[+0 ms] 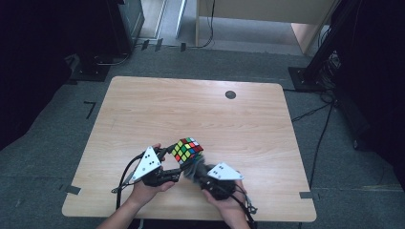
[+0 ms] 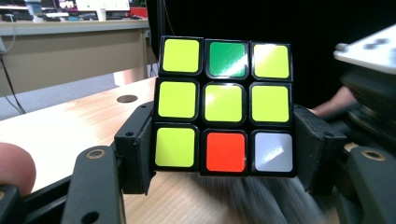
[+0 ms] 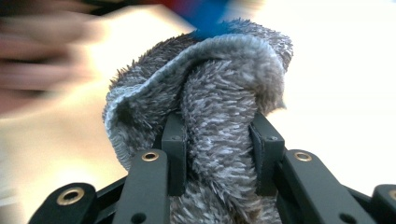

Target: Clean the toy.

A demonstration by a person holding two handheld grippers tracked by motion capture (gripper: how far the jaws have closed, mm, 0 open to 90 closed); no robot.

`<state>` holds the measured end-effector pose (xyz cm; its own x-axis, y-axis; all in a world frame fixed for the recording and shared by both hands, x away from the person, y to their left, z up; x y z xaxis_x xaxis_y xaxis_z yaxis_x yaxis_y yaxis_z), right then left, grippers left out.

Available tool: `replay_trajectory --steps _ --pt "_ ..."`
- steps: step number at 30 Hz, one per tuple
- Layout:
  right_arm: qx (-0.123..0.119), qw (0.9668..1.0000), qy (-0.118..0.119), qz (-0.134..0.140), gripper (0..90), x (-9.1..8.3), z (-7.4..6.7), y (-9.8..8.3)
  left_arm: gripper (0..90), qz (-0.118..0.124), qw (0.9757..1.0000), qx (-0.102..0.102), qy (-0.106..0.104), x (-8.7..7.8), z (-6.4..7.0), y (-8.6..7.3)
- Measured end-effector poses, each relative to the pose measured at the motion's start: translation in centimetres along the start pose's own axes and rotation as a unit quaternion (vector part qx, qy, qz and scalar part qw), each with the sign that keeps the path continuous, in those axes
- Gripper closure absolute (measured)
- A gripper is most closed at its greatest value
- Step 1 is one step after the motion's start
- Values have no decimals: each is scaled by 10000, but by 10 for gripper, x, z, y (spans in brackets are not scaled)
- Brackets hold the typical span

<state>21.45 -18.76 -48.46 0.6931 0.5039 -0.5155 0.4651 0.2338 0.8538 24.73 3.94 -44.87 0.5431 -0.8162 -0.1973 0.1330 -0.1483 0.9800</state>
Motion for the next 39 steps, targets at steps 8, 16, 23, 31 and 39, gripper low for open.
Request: replay_trajectory --steps 8,16,23,31,39 --pt "-391 9821 -1842 -88 644 -9 48 -4 343 -61 9999 75 37 1 -2 -2" --pt "26 9857 -1596 -541 364 -8 85 -13 343 -102 9999 9 42 1 -6 -4" --pt "627 9863 -1435 515 306 -41 77 14 343 -200 9997 75 72 5 -7 -10" --pt "1672 9748 909 1165 235 -47 23 39 343 -279 9971 701 99 16 16 -21" --pt "2522 9562 1379 548 179 -24 16 27 343 -157 9953 950 -29 19 32 -22"
Point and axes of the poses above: each handheld gripper's, and its own axes: x roughly forward along the jaws, y roughly out of its top, z roughly to its right, the point moved 1 cm from there along x, roughly forward along the jaws, and after that the axes turned 2 degrees about -z, right-handed, at the moved point
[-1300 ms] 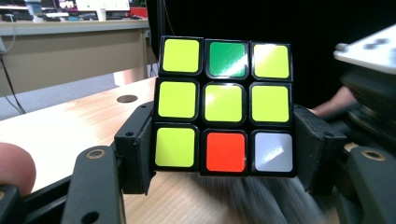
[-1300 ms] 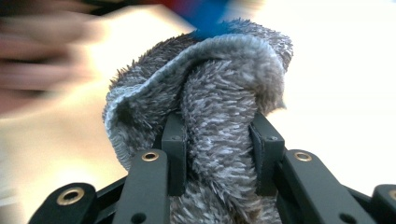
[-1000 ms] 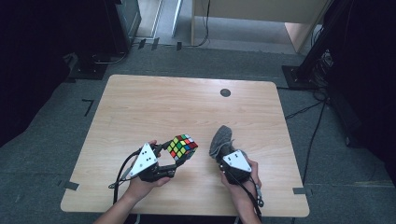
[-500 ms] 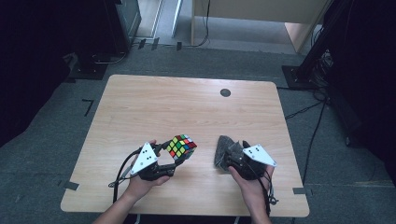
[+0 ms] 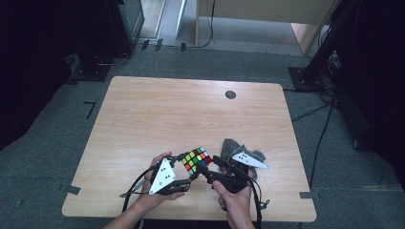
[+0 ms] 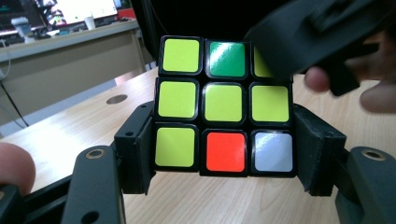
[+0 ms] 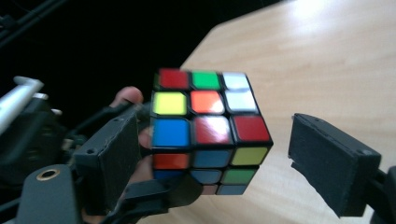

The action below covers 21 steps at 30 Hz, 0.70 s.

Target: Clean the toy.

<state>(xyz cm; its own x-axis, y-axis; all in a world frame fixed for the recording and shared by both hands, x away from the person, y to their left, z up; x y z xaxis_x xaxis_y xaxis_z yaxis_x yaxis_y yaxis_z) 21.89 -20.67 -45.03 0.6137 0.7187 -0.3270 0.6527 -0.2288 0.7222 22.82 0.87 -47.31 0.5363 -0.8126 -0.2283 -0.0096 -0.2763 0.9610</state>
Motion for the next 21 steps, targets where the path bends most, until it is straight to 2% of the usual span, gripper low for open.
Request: replay_trajectory --steps 1,2,3,6,9,11,12,14,16,18,21 --pt "55 10000 4 -34 211 1 0 -1 343 2 10000 49 -3 0 2 0" --pt "90 9999 63 -22 279 2 0 -2 343 -15 9999 116 13 1 3 0" --pt "76 9998 177 2 325 1 0 -3 342 -11 9999 156 31 1 4 0" --pt "26 10000 -18 41 342 -1 -5 -4 339 -89 9998 165 -2 3 4 0" --pt "41 9994 -321 -87 343 -1 -8 -5 281 -226 9990 347 160 7 9 0" --pt "-79 9982 -557 -199 343 2 -10 -7 255 -355 9984 395 181 9 11 1" --pt "-132 9977 -620 -234 343 3 -11 -9 273 -376 9983 419 170 10 12 0" --pt "-299 9963 -751 -307 343 5 -14 -10 302 -390 9984 371 145 9 12 1" --pt "-496 9946 -841 -365 341 6 -17 -9 331 -322 9994 149 1 6 6 2" --pt "-579 9947 -738 -423 335 6 -17 -7 340 -329 9994 65 -36 4 3 3" --pt "-380 9980 -389 -328 264 2 -13 -1 343 -383 9992 43 62 4 0 4"
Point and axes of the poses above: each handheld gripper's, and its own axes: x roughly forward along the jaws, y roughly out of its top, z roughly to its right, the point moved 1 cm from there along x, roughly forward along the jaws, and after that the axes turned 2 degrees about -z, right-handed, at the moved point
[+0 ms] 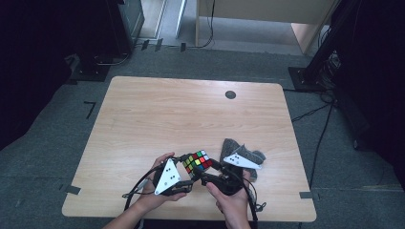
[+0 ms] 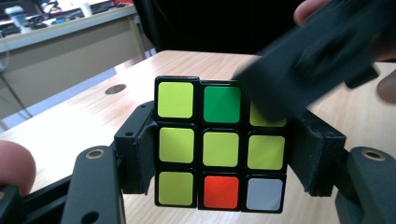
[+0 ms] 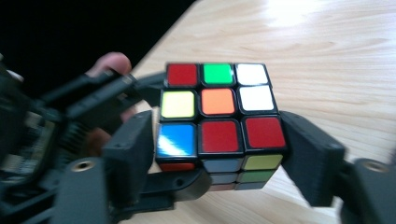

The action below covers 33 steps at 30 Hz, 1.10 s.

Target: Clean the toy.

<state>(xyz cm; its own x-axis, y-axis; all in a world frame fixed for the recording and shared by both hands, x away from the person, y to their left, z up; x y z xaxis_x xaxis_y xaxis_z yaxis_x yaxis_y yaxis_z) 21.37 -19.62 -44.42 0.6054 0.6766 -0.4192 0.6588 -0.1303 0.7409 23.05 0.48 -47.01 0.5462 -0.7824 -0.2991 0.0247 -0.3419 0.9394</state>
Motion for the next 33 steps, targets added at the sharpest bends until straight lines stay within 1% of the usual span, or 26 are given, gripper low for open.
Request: replay_trajectory --steps 1,2,3,5,6,7,8,9,10,12,13,14,16,18,20,22,24,25,27,28,29,30,32,33 --pt "24 9999 84 96 239 -3 1 2 343 -9 10000 -44 18 0 -2 0" --pt "21 9996 130 259 226 -6 3 4 343 -8 9999 -125 43 -1 -5 0" --pt "8 9990 130 422 220 -10 4 6 344 -3 9996 -262 45 -2 -9 0" --pt "14 9970 49 778 221 -18 8 8 344 32 9980 -627 61 -4 -20 0" --pt "0 9956 -2 938 228 -21 11 8 344 60 9967 -811 66 -6 -26 0" --pt "-46 9944 -110 1046 233 -22 14 8 344 106 9950 -986 93 -8 -32 0" --pt "-116 9936 -236 1097 240 -22 16 6 344 150 9933 -1138 111 -11 -37 0" --pt "-216 9928 -349 1126 255 -21 19 3 344 208 9912 -1307 102 -13 -42 1" --pt "-300 9926 -420 1095 261 -17 21 -1 344 262 9889 -1459 70 -15 -46 1" --pt "-364 9950 -396 841 259 -6 21 -9 344 383 9845 -1710 16 -18 -51 2" --pt "-408 9959 -380 708 258 0 19 -13 344 410 9831 -1784 -10 -19 -52 3" --pt "-514 9961 -345 632 252 6 16 -17 344 440 9820 -1838 -35 -19 -52 4" --pt "-723 9958 -246 505 224 16 7 -22 344 463 9810 -1883 -88 -18 -49 5" --pt "-824 9953 -139 497 197 22 -2 -24 344 492 9793 -1955 -179 -16 -46 6" --pt "-871 9947 -146 530 183 26 -7 -26 344 519 9786 -1978 -229 -14 -41 7" --pt "-894 9942 -159 574 183 28 -9 -26 344 535 9774 -2028 -277 -12 -37 8" --pt "-913 9937 -208 615 183 29 -11 -27 343 547 9759 -2083 -347 -10 -33 8" --pt "-921 9934 -227 647 185 29 -12 -27 343 549 9758 -2082 -391 -9 -31 8" --pt "-989 9921 -328 702 217 29 -14 -27 343 575 9766 -2014 -488 -9 -28 8" --pt "-994 9916 -368 740 236 28 -15 -28 343 576 9766 -1996 -553 -8 -27 8" --pt "-1041 9907 -408 776 270 28 -15 -28 343 568 9766 -1986 -604 -7 -25 8" --pt "-1067 9900 -441 809 314 27 -16 -28 342 563 9770 -1959 -621 -7 -25 8" --pt "-1168 9880 -558 845 321 26 -16 -28 343 549 9768 -1968 -640 -6 -25 8" --pt "-1215 9869 -610 871 331 25 -16 -29 343 545 9759 -2005 -660 -5 -25 7"
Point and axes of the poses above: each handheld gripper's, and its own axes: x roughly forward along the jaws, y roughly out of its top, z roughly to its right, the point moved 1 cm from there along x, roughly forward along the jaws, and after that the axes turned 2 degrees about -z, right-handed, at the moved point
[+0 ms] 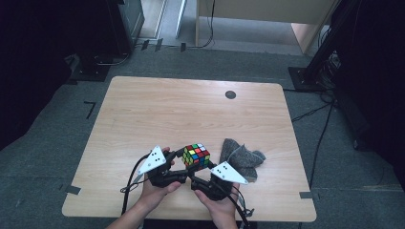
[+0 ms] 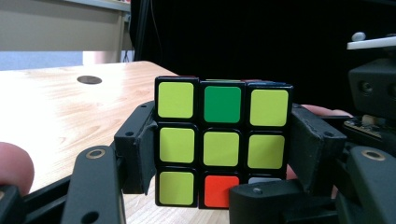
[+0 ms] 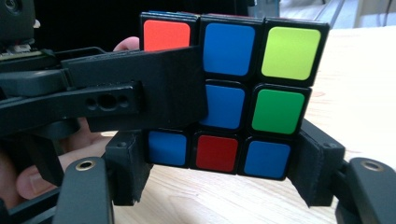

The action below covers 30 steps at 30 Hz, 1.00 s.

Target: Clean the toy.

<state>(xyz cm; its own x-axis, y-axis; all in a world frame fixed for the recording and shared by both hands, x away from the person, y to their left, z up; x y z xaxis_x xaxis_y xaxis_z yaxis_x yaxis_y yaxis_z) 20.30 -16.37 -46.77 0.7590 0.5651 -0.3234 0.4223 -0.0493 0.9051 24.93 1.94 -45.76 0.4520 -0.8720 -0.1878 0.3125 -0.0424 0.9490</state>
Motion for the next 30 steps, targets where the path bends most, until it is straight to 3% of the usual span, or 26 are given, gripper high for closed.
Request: replay_trajectory --steps 3,6,8,11,13,16,17,19,21,25,28,30 --pt "-91 9998 -164 -67 335 0 -1 0 342 -73 9999 -15 -108 0 -3 -1" --pt "-313 9992 -215 -136 337 -1 -2 0 329 -42 9997 185 -124 -2 -4 0" --pt "-527 9982 -214 -170 339 -2 -2 2 308 34 9995 307 -110 -6 -4 3" --pt "-813 9955 -386 -302 341 -4 2 4 247 268 9992 263 -114 -14 -9 10" --pt "-749 9955 -382 -441 342 -4 11 5 223 299 9991 300 -70 -18 -15 13" --pt "-591 9955 -355 -657 342 -6 25 11 212 117 9974 694 141 -22 -22 11" --pt "-541 9955 -330 -703 342 -8 30 14 212 10 9956 906 233 -23 -22 9" --pt "-494 9954 -356 -741 341 -12 36 19 212 -233 9896 1361 402 -20 -21 4" --pt "-414 9958 -307 -750 341 -16 40 23 213 -430 9839 1679 439 -16 -18 -1" --pt "-259 9962 -131 -817 341 -20 43 29 213 -679 9731 2127 562 -6 -10 -10" --pt "-187 9955 42 -925 341 -20 41 31 211 -845 9613 2526 701 -2 -6 -16" --pt "-206 9949 119 -980 341 -20 39 32 209 -871 9588 2607 722 -1 -5 -17"
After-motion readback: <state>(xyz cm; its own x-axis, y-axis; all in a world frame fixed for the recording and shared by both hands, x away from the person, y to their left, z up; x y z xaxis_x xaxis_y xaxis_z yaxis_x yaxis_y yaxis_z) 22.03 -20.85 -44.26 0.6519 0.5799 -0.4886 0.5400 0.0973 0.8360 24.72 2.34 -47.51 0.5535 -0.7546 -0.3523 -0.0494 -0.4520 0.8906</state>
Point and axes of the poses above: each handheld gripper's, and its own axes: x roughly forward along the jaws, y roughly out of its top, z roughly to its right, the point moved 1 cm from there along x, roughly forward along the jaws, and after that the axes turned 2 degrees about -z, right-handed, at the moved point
